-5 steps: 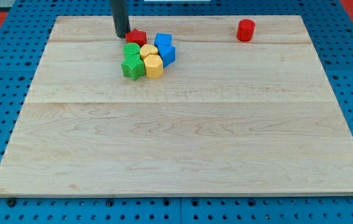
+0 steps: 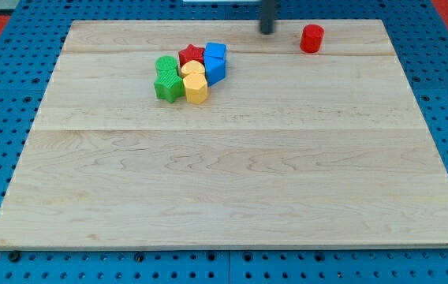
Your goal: Push the red circle a bit right and down
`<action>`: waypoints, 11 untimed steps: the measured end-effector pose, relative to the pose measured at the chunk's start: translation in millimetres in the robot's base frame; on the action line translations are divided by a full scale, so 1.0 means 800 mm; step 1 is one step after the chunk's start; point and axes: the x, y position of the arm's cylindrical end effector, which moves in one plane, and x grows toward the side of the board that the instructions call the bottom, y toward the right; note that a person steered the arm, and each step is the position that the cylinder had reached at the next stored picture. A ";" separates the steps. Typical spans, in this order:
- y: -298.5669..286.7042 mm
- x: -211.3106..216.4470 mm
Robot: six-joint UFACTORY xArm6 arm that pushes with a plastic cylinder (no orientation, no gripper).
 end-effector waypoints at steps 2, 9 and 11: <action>0.047 0.028; 0.153 0.114; 0.045 0.178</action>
